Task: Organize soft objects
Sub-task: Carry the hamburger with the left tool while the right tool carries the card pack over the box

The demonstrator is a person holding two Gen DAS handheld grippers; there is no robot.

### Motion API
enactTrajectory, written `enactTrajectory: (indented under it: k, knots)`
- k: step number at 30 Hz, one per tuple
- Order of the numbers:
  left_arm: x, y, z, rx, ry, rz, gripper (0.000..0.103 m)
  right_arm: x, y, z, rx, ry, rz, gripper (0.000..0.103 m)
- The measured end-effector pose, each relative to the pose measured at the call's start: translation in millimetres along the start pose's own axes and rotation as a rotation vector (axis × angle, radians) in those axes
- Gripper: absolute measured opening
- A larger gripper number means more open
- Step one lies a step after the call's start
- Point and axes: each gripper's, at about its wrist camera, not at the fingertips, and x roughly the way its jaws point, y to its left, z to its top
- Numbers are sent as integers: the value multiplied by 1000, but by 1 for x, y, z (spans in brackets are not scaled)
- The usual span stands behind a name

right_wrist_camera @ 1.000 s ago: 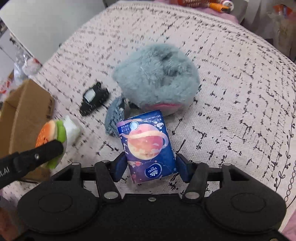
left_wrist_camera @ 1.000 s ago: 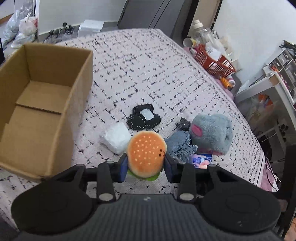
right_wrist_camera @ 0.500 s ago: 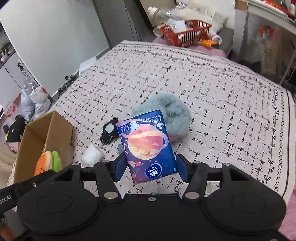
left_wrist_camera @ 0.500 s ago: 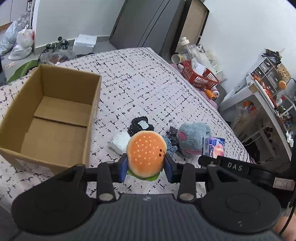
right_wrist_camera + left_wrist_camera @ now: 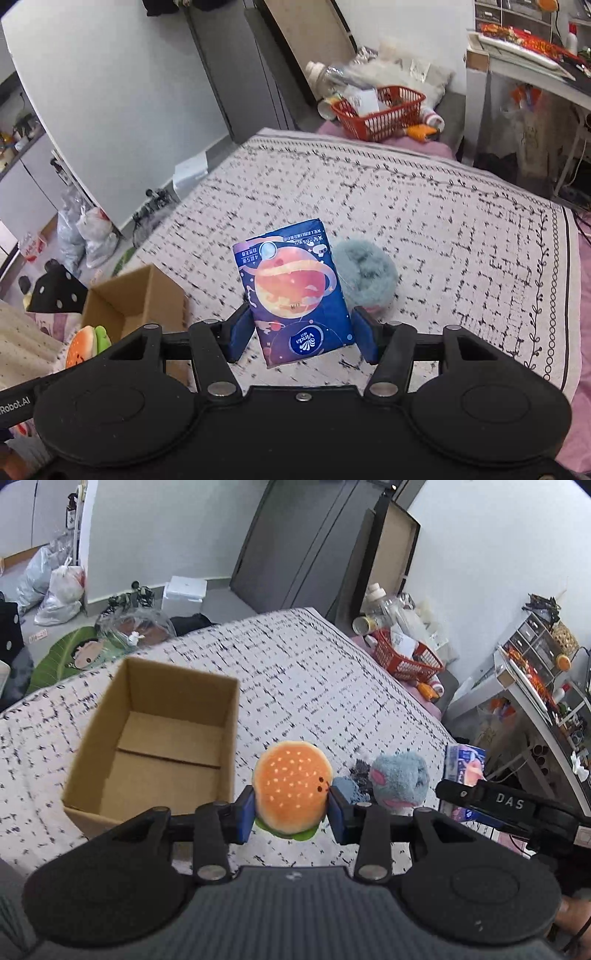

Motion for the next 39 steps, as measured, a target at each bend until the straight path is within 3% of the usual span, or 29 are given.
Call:
enactTrajectory:
  k: [19,23,34,39]
  knots:
    - [-27,43,41,-6,-90,62,40,1,56,25,-22,-25,97,56]
    - [-28,55,53,-15,-108,74,40,6,74,27,-39,-38,156,56]
    - [4,93,71,-45,-75,123,40,43,112,16,-21,-28,306,56]
    - [26,108,77,-62,-44,136,40,61,125,10,-23,6,314,56]
